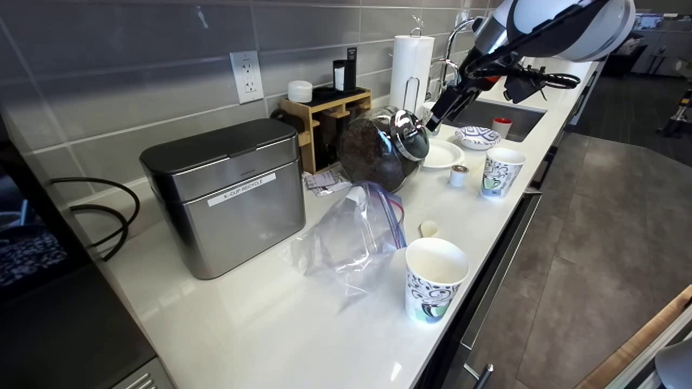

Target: Put the silver lid on the white plate

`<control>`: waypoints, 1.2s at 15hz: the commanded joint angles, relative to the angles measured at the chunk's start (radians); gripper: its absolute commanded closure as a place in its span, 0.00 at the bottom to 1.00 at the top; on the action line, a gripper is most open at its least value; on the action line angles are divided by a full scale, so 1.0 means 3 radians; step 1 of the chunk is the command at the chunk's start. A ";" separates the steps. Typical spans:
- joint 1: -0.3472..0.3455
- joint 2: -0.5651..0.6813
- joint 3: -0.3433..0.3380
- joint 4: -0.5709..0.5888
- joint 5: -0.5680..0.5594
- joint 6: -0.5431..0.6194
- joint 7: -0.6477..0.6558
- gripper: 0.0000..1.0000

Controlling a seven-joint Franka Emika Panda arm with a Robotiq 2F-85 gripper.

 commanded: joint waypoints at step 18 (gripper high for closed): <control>0.0244 0.0337 -0.0054 0.0098 0.0490 0.0501 -0.0248 0.48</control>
